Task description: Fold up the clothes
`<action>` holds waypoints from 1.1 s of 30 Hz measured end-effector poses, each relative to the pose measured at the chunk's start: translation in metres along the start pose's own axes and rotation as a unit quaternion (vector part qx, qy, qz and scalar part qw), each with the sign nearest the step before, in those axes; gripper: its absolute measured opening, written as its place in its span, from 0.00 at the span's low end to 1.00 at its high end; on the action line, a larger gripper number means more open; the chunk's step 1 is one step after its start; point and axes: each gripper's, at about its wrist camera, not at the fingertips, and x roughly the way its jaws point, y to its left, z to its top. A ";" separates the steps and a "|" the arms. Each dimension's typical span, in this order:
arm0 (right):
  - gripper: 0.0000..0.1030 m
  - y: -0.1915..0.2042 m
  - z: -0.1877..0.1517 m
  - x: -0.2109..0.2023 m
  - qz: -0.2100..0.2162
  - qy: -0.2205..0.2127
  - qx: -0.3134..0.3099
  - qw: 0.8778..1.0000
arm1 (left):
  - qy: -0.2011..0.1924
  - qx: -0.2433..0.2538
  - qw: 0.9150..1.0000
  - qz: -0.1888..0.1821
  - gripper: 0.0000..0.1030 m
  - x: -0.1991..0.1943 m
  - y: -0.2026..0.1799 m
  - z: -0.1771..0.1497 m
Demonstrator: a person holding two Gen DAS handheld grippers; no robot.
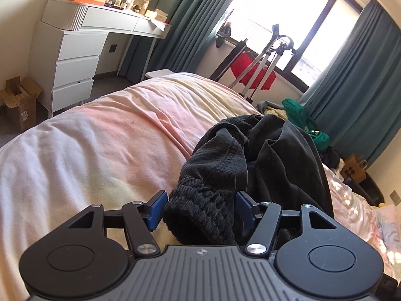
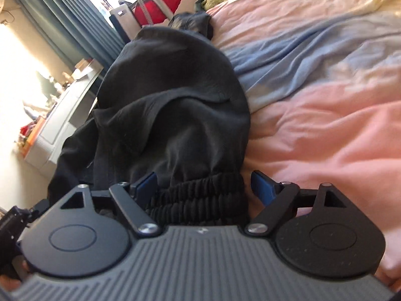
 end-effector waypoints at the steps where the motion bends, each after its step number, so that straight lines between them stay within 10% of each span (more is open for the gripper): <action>1: 0.82 -0.001 0.000 0.004 0.006 0.008 0.003 1.000 | 0.002 0.001 1.000 0.000 0.64 0.003 0.000 0.000; 11: 0.38 0.006 0.003 -0.041 0.108 -0.053 -0.001 0.993 | 0.026 -0.004 1.000 -0.002 0.64 0.017 0.003 -0.003; 20: 0.48 -0.023 -0.001 -0.015 0.035 0.016 0.084 0.996 | 0.024 -0.019 1.000 0.001 0.64 0.013 0.011 0.000; 30: 0.60 -0.019 -0.003 -0.016 0.077 0.001 0.076 0.994 | 0.045 -0.035 0.998 -0.031 0.71 0.028 0.010 -0.003; 33: 0.47 -0.013 -0.005 -0.013 0.062 0.001 0.054 0.997 | 0.060 -0.029 0.997 -0.030 0.52 0.042 0.005 -0.004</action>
